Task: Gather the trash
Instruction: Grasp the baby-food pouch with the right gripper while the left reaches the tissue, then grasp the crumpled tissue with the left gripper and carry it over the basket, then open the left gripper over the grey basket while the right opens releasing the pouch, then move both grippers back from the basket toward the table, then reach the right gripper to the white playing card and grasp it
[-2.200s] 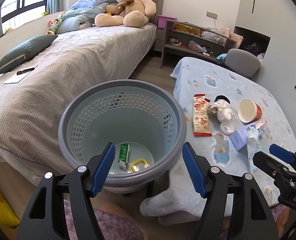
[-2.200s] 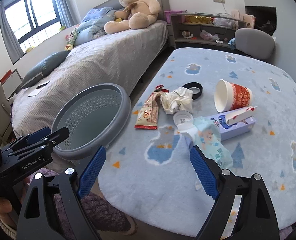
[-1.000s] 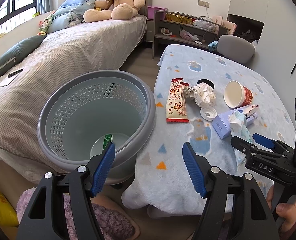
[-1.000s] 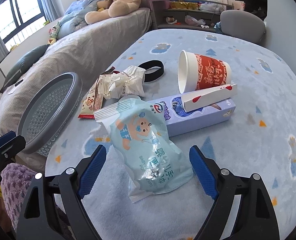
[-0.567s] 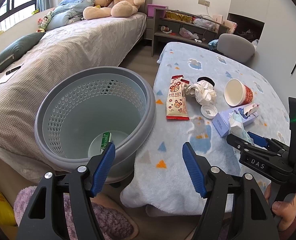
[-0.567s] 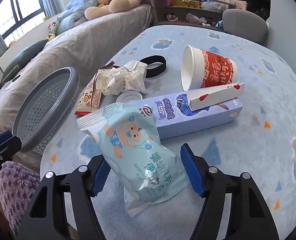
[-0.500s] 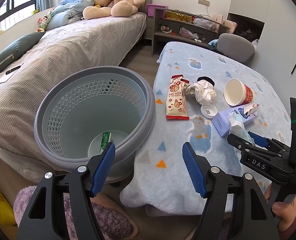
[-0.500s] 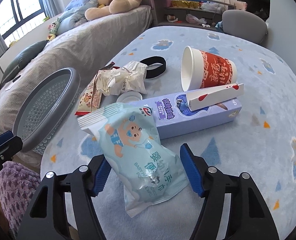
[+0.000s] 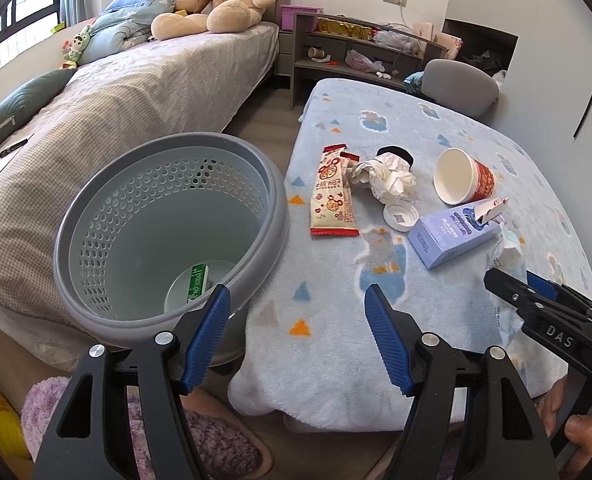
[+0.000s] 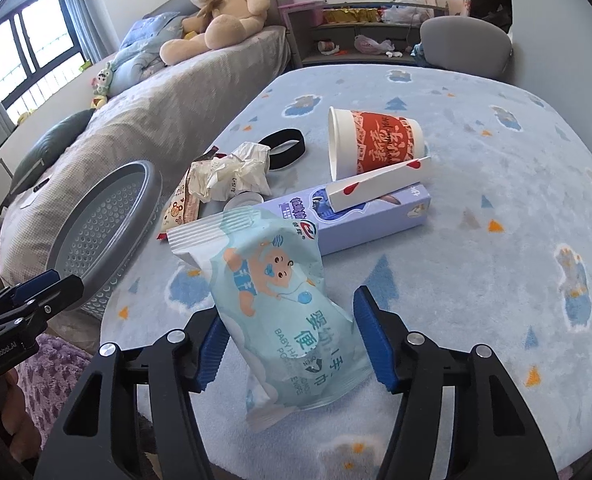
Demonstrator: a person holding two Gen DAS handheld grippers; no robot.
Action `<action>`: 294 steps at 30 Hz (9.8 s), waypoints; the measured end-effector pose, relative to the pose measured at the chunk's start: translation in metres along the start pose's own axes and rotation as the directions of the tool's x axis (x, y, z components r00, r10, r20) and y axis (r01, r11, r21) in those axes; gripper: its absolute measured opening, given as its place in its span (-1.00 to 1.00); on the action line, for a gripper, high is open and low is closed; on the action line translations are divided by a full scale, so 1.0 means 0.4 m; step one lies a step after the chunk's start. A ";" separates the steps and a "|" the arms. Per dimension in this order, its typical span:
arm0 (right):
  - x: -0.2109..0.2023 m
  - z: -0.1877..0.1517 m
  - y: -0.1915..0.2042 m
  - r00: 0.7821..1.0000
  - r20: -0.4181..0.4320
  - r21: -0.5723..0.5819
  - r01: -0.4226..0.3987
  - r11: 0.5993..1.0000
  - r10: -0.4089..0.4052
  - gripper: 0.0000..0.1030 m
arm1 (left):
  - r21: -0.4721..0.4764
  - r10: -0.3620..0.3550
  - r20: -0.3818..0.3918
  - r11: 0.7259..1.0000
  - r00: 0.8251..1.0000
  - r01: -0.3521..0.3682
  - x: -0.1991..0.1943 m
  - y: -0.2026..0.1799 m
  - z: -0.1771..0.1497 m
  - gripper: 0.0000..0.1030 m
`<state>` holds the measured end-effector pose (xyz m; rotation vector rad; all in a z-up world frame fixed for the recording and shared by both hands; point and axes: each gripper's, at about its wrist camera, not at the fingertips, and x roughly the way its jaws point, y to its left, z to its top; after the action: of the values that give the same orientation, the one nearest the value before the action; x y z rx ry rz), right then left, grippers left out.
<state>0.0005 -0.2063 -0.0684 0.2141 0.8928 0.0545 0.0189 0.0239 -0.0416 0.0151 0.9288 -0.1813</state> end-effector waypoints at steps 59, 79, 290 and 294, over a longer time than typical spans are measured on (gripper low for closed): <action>-0.032 -0.006 -0.209 0.999 0.047 0.159 -0.029 0.987 0.021 0.07 | 0.092 -0.122 -0.110 0.987 0.986 0.132 0.330 -0.257 0.270 -0.34; -0.054 -0.002 -0.181 0.998 0.065 0.130 -0.024 0.991 0.016 0.07 | 0.152 -0.080 0.018 0.985 0.997 0.076 0.183 -0.230 0.237 -0.46; 0.083 0.133 -0.113 0.991 0.024 0.219 0.126 0.968 -0.134 -0.77 | 0.069 -0.042 0.089 0.997 0.995 0.036 0.040 0.039 0.071 0.24; 0.066 0.107 -0.110 0.992 0.011 0.213 0.117 0.970 -0.122 -0.79 | 0.080 -0.052 0.095 0.996 0.994 0.045 0.029 0.027 0.068 0.24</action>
<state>0.0485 -0.2526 -0.0719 0.3588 0.8862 -0.1558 0.0489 0.0303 -0.0352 0.0555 0.8251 -0.2614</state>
